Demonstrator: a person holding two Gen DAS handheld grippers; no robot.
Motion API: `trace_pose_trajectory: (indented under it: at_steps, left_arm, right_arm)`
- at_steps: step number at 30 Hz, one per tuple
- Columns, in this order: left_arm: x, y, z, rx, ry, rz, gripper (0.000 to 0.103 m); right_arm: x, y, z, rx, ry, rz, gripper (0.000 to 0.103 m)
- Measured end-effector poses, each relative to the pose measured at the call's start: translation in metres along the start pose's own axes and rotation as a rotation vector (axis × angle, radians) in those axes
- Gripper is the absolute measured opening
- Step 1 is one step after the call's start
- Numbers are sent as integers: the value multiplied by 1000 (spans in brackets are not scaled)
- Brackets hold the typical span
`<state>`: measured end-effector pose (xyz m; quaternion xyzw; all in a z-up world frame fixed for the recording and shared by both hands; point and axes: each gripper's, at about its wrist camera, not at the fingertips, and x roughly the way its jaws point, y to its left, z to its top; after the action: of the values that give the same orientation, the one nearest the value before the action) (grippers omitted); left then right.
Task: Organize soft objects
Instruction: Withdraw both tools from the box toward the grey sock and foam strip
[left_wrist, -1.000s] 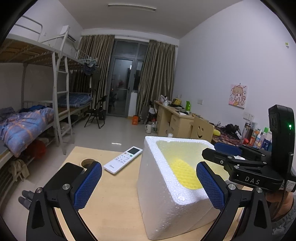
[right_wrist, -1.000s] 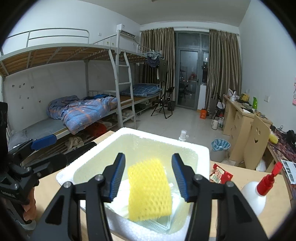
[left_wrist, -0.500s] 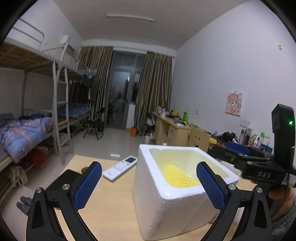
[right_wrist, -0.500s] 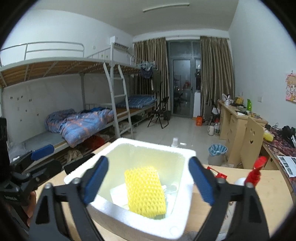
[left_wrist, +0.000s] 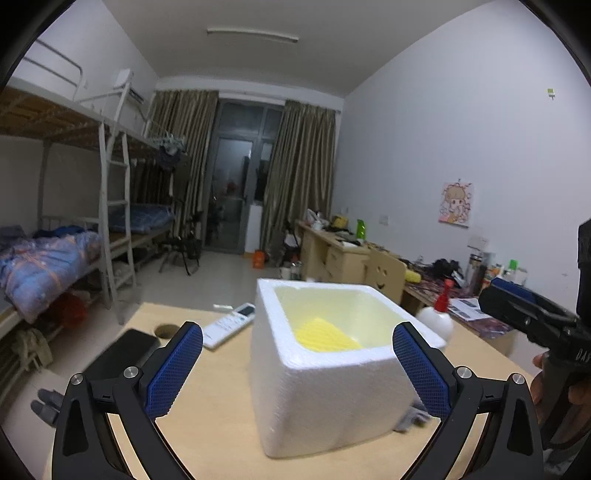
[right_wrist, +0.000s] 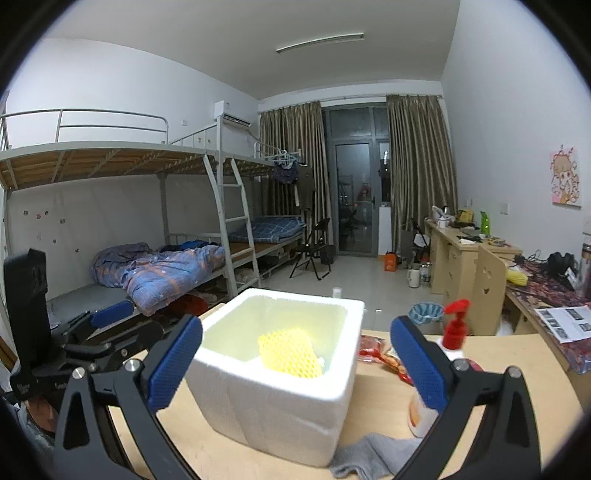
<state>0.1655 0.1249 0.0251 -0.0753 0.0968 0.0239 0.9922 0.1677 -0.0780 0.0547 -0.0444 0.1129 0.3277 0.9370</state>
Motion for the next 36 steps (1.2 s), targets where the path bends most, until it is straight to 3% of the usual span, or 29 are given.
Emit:
trace_pose_trajectory:
  at_steps: [5,23,36]
  left_arm:
    - [-16,-13,2,-12,47,-39,103]
    - [-104,-91,-5,70,-37,-102,103]
    - [-112,-139,-14,113,-2,-192,103]
  right_arm:
    - [-20,2,-5,-19,-4,-24,103]
    - [-108,-10,-23,-5,-84,-97,103]
    - [-146,-25,-46,14,-99,-185,103]
